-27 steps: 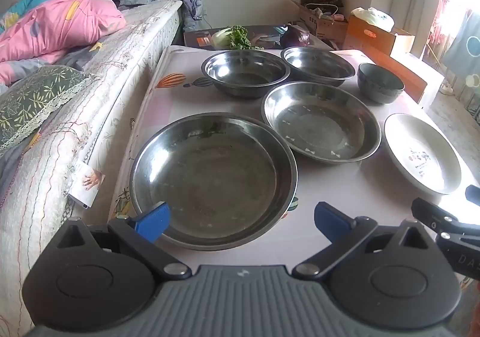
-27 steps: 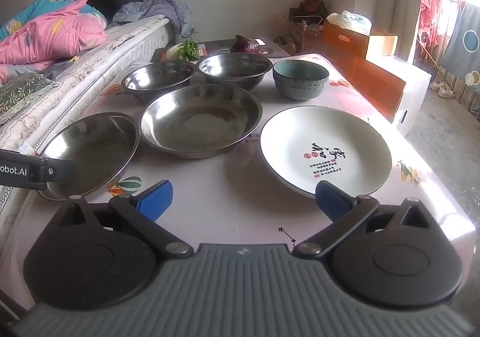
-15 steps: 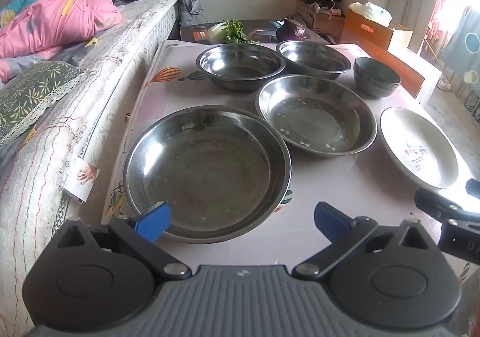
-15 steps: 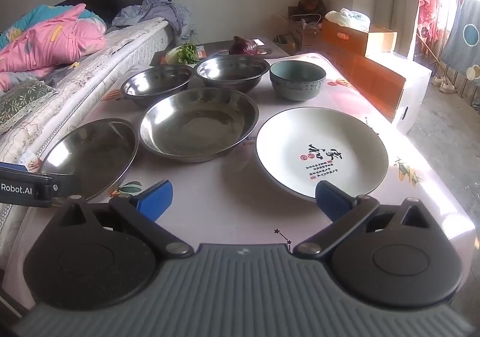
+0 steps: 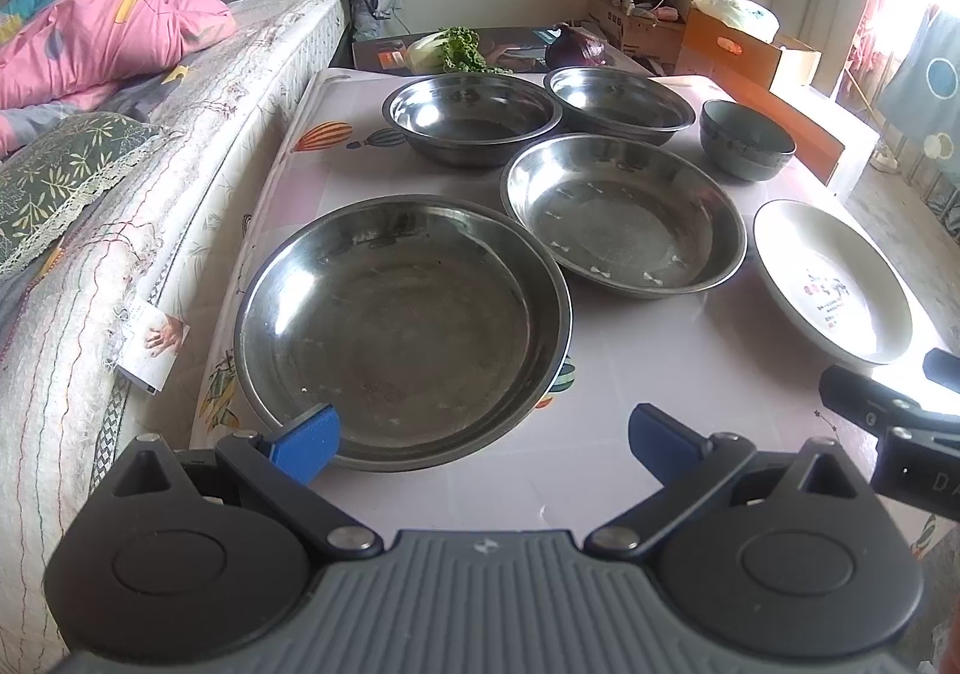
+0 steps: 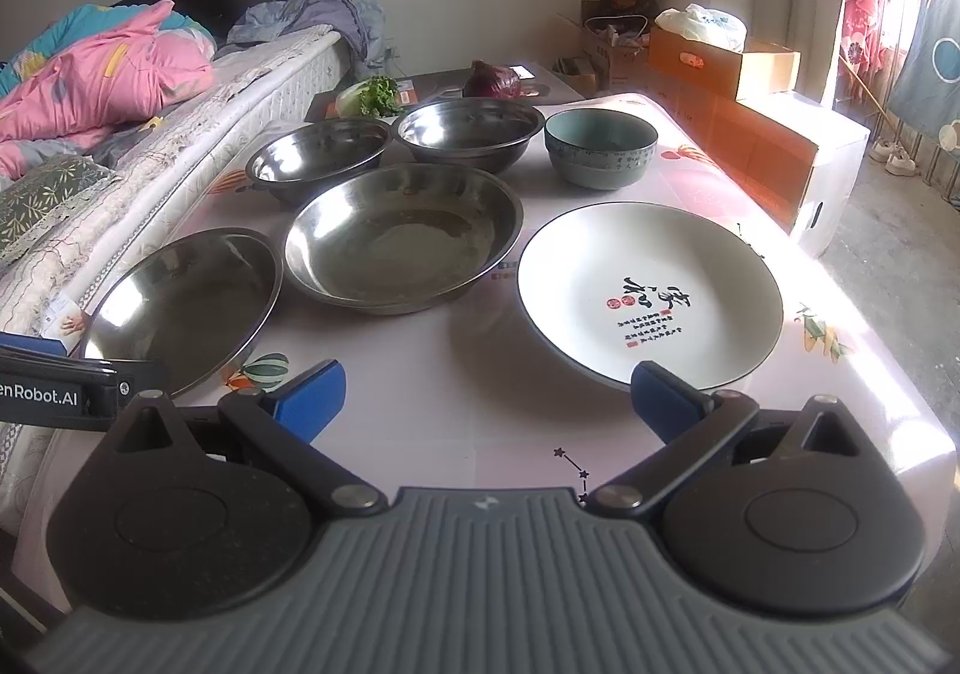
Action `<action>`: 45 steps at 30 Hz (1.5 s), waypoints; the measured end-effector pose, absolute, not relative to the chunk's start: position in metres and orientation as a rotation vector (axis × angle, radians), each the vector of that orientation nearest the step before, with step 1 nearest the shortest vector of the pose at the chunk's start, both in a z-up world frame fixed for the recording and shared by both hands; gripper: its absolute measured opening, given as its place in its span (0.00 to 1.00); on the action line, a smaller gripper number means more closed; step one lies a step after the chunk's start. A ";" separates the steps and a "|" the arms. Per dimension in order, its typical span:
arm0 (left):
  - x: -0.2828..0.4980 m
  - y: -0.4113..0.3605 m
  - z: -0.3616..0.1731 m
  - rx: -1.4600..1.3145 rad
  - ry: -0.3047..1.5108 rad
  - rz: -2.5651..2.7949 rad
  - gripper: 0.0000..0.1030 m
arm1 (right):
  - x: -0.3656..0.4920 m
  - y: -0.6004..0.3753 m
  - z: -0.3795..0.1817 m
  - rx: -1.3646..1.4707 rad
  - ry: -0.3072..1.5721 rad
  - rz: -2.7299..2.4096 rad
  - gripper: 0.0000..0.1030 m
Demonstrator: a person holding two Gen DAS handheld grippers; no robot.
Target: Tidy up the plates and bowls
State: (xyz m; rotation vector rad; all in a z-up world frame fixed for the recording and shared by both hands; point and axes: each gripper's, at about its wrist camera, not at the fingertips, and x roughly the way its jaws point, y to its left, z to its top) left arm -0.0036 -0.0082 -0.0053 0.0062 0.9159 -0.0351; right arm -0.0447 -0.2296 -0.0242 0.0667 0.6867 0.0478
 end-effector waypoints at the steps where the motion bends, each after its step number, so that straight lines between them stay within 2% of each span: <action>1: -0.004 -0.009 -0.005 0.007 0.916 -0.037 1.00 | -0.045 -0.230 -0.024 0.066 0.687 0.048 0.99; 45: -0.011 -0.009 -0.007 0.010 0.932 -0.072 1.00 | -0.046 -0.226 -0.021 0.080 0.708 0.057 0.99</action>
